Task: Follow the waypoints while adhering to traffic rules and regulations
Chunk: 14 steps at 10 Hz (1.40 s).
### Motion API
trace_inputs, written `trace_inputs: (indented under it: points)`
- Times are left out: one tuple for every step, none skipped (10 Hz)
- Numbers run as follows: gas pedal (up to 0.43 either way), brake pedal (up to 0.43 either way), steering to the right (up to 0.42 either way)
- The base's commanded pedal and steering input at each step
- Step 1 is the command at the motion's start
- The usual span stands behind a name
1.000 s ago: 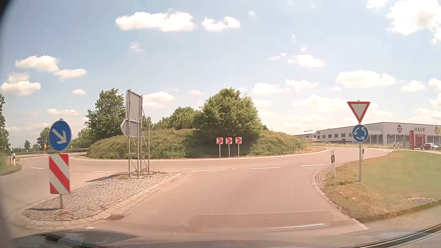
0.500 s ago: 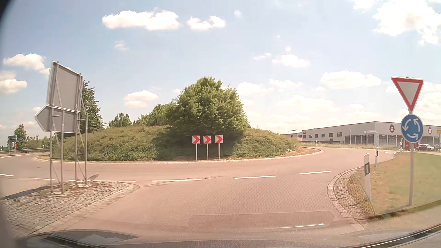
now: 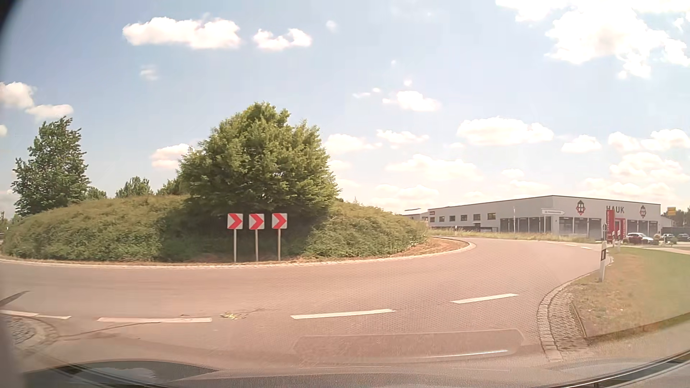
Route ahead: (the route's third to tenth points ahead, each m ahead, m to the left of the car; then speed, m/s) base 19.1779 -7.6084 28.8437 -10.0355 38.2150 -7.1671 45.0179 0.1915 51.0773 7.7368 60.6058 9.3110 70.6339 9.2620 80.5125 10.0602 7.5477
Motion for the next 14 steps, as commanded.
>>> trace_inputs:
  points:
    - [0.098,0.012,0.170]
    - [0.150,0.012,0.175]
    - [0.150,0.012,0.177]
    - [0.150,0.012,0.179]
    - [0.150,0.012,0.179]
    - [0.150,0.012,0.179]
    - [0.150,0.012,0.179]
    - [0.150,0.012,0.178]
    - [0.150,0.012,0.175]
    - [0.150,0.012,0.169]
    - [0.150,0.006,0.159]
    - [0.150,0.012,0.151]
    - [0.150,0.012,0.143]
    - [0.150,0.012,0.134]
